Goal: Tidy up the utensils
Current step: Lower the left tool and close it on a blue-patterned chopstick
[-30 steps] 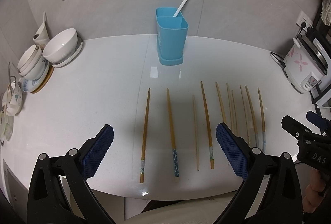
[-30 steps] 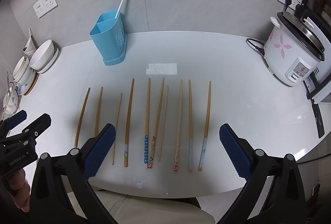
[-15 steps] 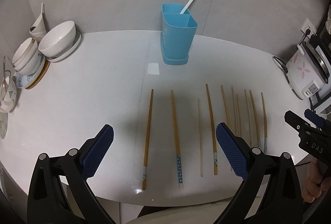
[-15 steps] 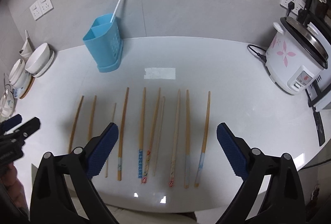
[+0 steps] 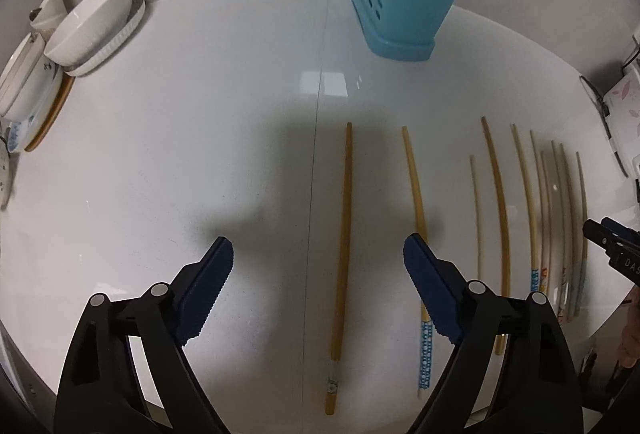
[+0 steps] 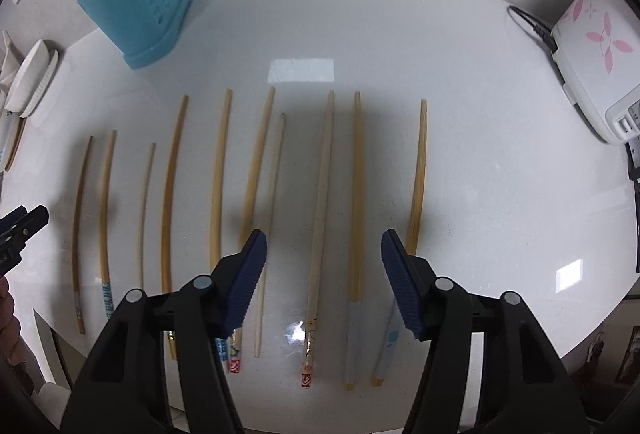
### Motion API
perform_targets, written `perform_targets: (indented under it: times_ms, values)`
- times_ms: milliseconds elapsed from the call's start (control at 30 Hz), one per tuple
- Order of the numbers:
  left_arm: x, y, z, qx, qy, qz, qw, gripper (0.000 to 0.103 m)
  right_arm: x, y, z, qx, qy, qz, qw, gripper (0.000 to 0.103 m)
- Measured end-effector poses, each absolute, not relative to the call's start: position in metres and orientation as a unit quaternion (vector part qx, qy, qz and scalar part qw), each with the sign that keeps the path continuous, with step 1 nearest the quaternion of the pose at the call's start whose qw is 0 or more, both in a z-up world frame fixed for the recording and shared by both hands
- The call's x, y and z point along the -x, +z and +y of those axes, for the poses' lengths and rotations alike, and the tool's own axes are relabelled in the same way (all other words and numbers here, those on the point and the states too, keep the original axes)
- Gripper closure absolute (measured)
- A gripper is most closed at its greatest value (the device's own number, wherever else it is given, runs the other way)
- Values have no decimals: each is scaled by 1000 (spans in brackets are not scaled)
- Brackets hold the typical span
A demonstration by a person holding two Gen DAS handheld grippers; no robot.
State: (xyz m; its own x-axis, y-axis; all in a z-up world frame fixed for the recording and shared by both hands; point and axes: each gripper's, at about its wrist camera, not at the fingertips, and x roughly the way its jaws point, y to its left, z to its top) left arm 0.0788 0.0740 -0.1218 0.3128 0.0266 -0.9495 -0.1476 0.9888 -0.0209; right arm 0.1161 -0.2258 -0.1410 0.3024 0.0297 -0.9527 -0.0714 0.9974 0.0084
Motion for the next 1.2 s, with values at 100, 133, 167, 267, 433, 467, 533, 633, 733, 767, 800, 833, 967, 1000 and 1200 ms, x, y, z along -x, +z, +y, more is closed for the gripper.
perform_targets:
  times_ms: [100, 133, 167, 267, 433, 467, 533, 633, 733, 767, 800, 833, 967, 1000, 1200]
  values:
    - [-84, -137, 74, 48, 50, 599, 798, 23, -119, -151, -229, 19, 24, 607, 794, 57]
    - [-85, -142, 74, 48, 50, 604, 794, 23, -118, -153, -230, 19, 22, 610, 792, 60]
    - [-86, -145, 76, 49, 49, 606, 792, 23, -119, -156, -231, 18, 20, 614, 789, 63]
    - [-88, -152, 74, 46, 47, 612, 788, 25, -121, -164, -234, 16, 13, 625, 781, 69]
    - [-91, -164, 73, 39, 42, 622, 781, 35, -125, -175, -235, 15, 3, 641, 768, 79]
    - [-91, -166, 72, 40, 42, 626, 778, 37, -125, -176, -236, 15, -1, 642, 766, 82]
    - [-95, -171, 72, 42, 40, 637, 769, 40, -125, -178, -236, 13, -2, 649, 761, 85]
    - [-98, -175, 71, 36, 40, 642, 765, 49, -129, -181, -240, 13, -4, 652, 758, 89]
    - [-99, -176, 67, 26, 42, 645, 763, 57, -132, -185, -242, 6, -7, 656, 755, 92]
    - [-100, -176, 66, 26, 43, 646, 762, 63, -131, -186, -240, 6, -6, 657, 754, 94]
    - [-100, -176, 65, 25, 43, 648, 760, 67, -131, -187, -240, 9, -6, 658, 753, 94]
    - [-102, -176, 64, 24, 43, 650, 759, 70, -131, -187, -241, 10, -7, 658, 753, 96]
    - [-105, -176, 59, 14, 39, 653, 756, 94, -139, -193, -251, 10, -8, 658, 753, 96]
    - [-104, -177, 58, 16, 38, 654, 755, 96, -138, -194, -250, 11, -9, 658, 753, 96]
    - [-99, -168, 61, 30, 36, 644, 764, 97, -129, -181, -243, 10, -10, 649, 760, 96]
